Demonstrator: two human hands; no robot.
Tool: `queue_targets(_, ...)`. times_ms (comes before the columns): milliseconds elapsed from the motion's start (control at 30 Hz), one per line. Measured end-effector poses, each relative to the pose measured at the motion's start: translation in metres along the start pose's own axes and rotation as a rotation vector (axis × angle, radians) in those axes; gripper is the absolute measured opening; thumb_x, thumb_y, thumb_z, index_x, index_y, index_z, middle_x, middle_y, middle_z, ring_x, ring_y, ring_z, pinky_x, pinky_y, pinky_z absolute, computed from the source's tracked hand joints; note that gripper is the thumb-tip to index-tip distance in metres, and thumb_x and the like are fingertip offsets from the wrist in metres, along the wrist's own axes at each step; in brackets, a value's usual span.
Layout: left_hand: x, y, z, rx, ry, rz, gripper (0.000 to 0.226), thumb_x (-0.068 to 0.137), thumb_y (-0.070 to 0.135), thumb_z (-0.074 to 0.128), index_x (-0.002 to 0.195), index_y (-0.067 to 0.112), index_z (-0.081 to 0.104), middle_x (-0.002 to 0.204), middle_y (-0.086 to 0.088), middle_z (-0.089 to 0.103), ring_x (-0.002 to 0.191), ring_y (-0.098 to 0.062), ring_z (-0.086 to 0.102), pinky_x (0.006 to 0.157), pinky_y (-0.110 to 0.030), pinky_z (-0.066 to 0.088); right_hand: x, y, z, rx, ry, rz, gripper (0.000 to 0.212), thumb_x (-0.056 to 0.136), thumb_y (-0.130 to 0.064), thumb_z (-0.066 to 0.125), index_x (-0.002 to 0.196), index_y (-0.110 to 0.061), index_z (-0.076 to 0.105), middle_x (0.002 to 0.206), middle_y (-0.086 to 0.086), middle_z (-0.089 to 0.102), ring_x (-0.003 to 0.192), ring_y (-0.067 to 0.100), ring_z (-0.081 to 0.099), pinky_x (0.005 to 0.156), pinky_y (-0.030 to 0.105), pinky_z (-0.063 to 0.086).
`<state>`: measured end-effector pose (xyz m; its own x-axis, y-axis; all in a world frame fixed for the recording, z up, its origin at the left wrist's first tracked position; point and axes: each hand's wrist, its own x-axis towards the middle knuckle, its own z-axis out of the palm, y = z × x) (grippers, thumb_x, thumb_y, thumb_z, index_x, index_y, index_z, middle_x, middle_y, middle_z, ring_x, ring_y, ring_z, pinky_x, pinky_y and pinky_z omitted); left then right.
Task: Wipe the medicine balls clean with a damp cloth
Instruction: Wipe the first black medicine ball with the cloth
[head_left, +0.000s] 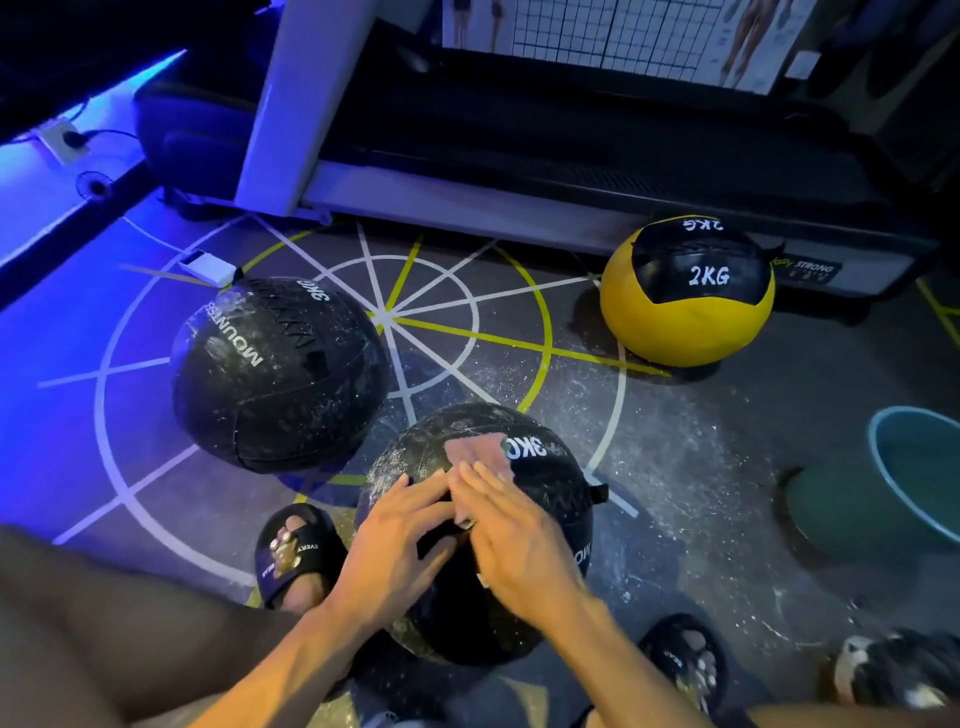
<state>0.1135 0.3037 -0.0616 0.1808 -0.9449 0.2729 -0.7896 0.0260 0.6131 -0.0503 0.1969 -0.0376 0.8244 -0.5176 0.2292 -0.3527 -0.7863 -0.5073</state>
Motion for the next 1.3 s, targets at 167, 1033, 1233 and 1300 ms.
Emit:
queue_targets(167,0.000,0.005,0.003,0.001,-0.043,-0.016,0.040,0.102,0.052,0.049,0.139,0.041,0.062,0.157,0.025,0.041,0.148,0.002,0.033,0.126,-0.031,0.013,0.004,0.064,-0.046,0.058,0.061,0.697,0.036,0.110,-0.028,0.039,0.142,-0.028,0.056,0.143,0.001,0.061,0.084,0.013,0.067,0.087,0.030,0.059)
queue_targets(1033,0.021,0.009,0.015,-0.070,-0.155,0.047,0.045,0.099,0.019,0.060,0.136,0.043,0.063,0.153,0.033,0.041,0.149,0.008,0.027,0.127,-0.033,0.007,-0.012,0.018,-0.030,0.164,0.113,0.494,0.045,0.102,-0.028,0.041,0.144,-0.023,0.056,0.146,0.000,0.057,0.124,0.014,0.064,0.104,0.025,0.051)
queue_targets(1233,0.034,0.006,0.008,-0.011,-0.239,0.081,0.042,0.102,0.027,0.054,0.139,0.046,0.060,0.152,0.036,0.037,0.149,0.009,0.023,0.127,-0.035,0.002,-0.014,0.035,-0.048,0.132,0.126,0.527,0.040,0.106,-0.021,0.046,0.142,-0.030,0.059,0.142,-0.002,0.062,0.113,-0.002,0.064,0.098,0.019,0.051)
queue_targets(1300,0.031,0.013,0.013,-0.027,-0.251,0.100,0.041,0.102,0.025,0.055,0.139,0.043,0.061,0.153,0.033,0.040,0.149,0.008,0.024,0.127,-0.035,0.002,-0.014,0.039,-0.050,0.110,0.140,0.673,0.040,0.107,-0.020,0.045,0.144,-0.029,0.058,0.147,-0.002,0.059,0.115,0.013,0.067,0.099,0.025,0.049)
